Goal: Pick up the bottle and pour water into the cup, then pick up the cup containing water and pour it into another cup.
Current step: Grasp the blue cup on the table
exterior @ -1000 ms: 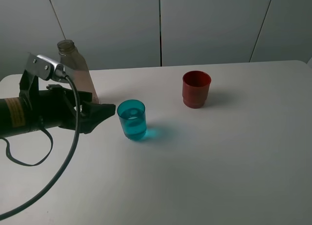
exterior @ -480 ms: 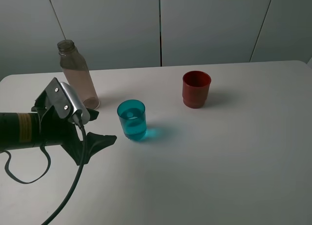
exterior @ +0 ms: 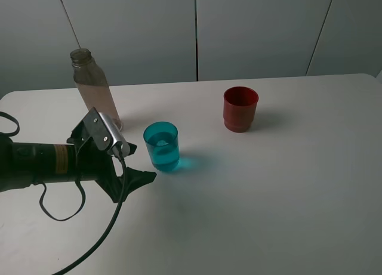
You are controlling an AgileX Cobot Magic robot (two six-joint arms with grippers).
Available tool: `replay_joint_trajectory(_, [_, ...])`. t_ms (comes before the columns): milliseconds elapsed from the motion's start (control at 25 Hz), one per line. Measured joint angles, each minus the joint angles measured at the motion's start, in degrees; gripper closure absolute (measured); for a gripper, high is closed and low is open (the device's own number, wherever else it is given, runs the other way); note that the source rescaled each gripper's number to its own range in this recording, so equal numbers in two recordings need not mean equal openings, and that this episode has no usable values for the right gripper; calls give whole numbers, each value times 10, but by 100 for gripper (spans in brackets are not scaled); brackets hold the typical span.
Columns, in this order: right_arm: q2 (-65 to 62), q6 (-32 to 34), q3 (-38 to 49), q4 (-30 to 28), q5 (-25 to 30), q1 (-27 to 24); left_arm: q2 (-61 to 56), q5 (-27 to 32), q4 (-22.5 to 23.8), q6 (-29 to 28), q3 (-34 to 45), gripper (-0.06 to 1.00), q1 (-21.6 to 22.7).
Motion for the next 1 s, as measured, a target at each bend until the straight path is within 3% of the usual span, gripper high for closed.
replay_joint_trajectory(360, [0, 1, 0, 0, 0, 0, 75, -13, 16, 3, -71, -5, 0])
replay_joint_trajectory(1000, [0, 0, 0, 0, 0, 0, 145, -57, 31, 24, -125, -5, 0])
